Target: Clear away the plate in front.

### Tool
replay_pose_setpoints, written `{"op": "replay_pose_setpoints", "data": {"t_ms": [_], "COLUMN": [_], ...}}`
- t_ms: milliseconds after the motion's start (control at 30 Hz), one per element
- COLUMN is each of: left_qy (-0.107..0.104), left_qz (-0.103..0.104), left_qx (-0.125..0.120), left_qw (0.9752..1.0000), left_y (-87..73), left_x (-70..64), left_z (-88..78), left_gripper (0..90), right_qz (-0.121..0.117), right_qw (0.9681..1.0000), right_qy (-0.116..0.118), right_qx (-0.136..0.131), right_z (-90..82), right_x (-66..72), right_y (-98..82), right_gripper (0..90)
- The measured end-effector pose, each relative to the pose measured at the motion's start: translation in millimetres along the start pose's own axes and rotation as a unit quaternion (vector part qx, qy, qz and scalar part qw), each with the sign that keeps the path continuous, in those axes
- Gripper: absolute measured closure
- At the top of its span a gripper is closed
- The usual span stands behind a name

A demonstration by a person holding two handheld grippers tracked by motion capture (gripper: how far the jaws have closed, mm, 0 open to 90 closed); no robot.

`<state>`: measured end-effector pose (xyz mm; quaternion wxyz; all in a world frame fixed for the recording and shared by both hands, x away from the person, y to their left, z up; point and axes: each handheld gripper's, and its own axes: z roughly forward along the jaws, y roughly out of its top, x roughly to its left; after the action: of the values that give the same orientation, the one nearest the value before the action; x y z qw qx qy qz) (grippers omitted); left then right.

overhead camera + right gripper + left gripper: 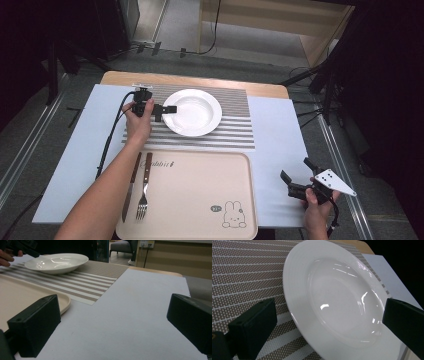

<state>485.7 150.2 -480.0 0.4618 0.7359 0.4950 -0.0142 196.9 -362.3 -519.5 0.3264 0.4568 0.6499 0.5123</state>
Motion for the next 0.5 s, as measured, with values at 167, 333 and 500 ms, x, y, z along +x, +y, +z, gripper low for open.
{"op": "replay_pose_setpoints", "data": {"t_ms": [167, 333, 500], "left_qy": [0.003, 0.020, 0.023], "left_qz": [-0.005, -0.017, -0.035], "left_qx": [0.003, 0.016, 0.024], "left_qw": [1.0000, 0.9995, 0.9988], "left_y": [2.4, 2.1, -0.3], "left_x": [-1.1, -1.1, 2.4], "left_z": [7.8, 17.3, 24.0], "left_gripper": [2.4, 9.4, 21.5], "right_qz": [0.000, 0.002, 0.002], "right_qw": [1.0000, 1.0000, 1.0000], "right_qy": [0.000, 0.001, 0.002], "right_qx": [-0.001, -0.002, -0.003], "right_z": [-0.3, -0.5, -0.3], "right_x": [-0.7, -0.8, -1.1], "right_y": [0.0, -0.1, 0.0], "right_gripper": [0.0, 0.0, 0.0]}}
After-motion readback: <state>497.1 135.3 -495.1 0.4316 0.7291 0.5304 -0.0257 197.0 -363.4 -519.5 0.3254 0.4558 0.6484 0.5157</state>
